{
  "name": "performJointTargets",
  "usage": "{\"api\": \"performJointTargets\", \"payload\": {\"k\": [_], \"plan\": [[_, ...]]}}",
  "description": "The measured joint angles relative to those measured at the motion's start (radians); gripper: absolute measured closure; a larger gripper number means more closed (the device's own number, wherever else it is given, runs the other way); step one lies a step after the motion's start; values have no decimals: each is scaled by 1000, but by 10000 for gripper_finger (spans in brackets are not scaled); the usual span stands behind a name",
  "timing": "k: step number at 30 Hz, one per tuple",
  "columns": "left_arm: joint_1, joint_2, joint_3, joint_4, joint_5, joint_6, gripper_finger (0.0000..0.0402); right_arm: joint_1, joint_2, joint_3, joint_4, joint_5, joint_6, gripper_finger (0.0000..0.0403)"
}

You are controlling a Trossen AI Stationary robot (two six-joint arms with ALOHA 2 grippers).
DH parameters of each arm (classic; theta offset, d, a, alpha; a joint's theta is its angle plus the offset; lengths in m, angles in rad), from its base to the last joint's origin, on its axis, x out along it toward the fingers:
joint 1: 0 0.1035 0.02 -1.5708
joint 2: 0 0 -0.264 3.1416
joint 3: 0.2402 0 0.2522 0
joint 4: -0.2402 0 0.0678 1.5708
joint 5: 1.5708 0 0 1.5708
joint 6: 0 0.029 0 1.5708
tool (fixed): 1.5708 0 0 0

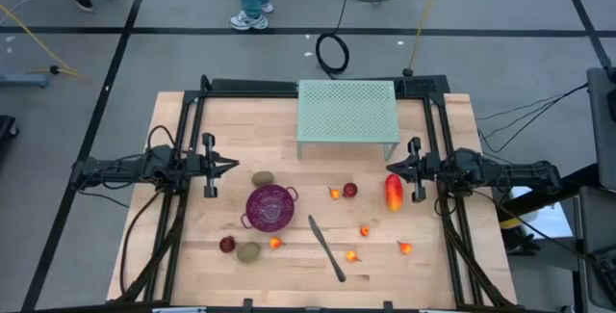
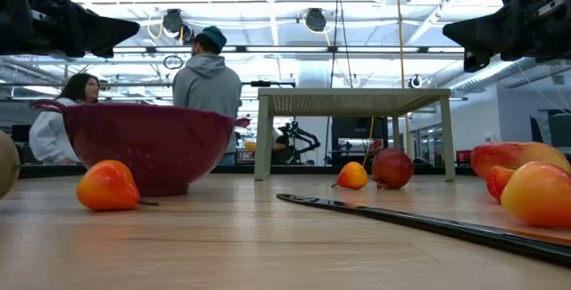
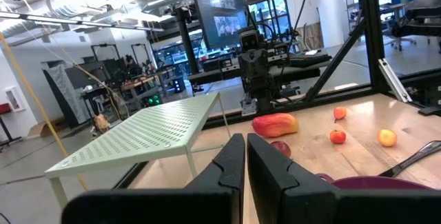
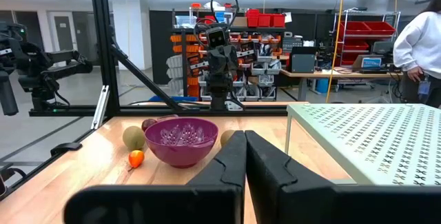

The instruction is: Pick & Place Fruit

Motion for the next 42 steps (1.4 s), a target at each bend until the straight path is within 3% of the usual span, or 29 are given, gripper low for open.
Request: {"api": "performJointTargets", "payload": {"k": [21,26,31,34,42], "plan": [[0,0,0,0,0,0,380,0,0,0,0,0,-3,403],[0,0,0,0,0,0,380,0,0,0,25,34,-103,403],[0,0,0,0,0,0,380,0,0,0,101,31,-77,403],[1,0,0,14,-21,77,380,0,0,0,185,31,-18,403],[1,0,0,178,-21,179,380,0,0,0,317,40,52,403]]}}
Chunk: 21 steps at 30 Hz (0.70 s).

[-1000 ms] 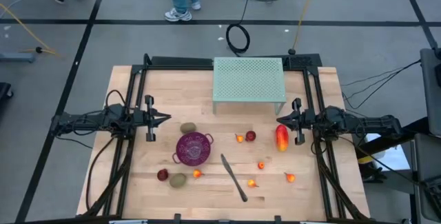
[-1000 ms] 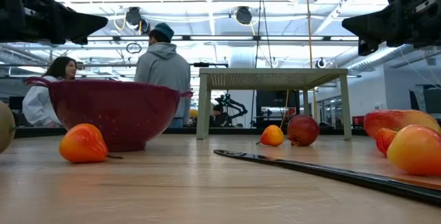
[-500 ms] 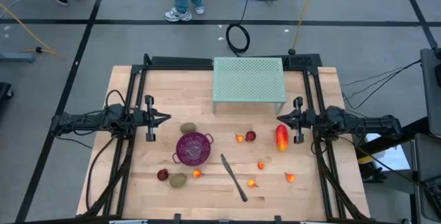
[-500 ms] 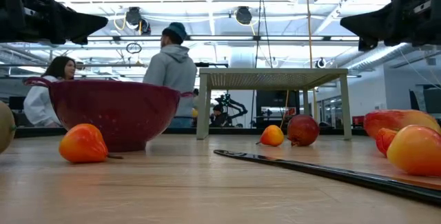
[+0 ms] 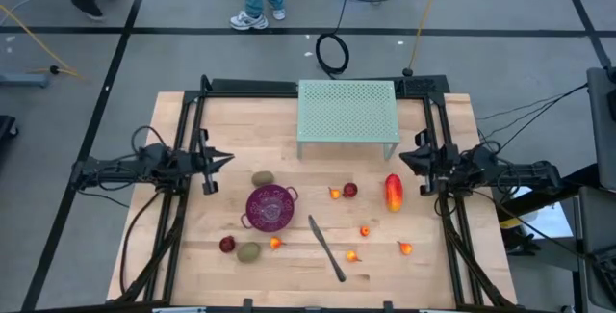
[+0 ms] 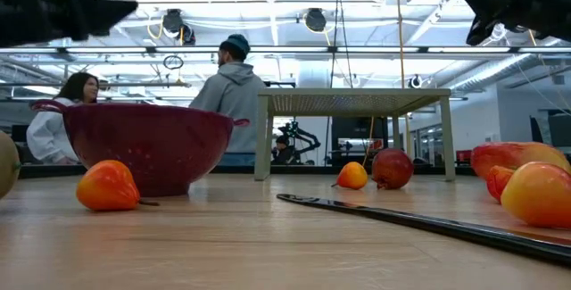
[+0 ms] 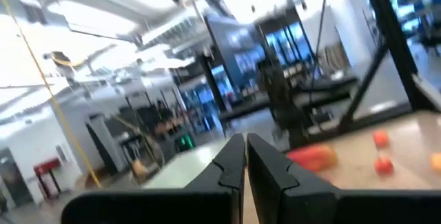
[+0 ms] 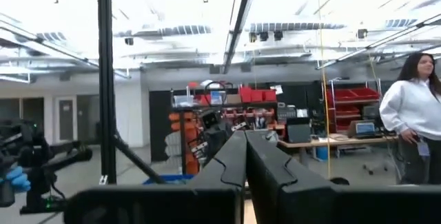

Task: Pick & Place Fruit
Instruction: Put the violet strainer bowl on the shelf

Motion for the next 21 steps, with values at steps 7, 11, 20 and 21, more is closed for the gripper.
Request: {"api": "performJointTargets", "payload": {"k": [7,11,20,21], "plan": [[-1,0,16,129,-90,-103,380,0,0,0,-18,117,66,403],[0,4,100,21,-204,-268,380,0,0,0,-25,121,62,403],[0,206,422,-296,-189,-316,380,0,0,0,-39,121,62,403],[0,238,450,-316,-189,-326,380,0,0,0,-41,121,62,403]]}}
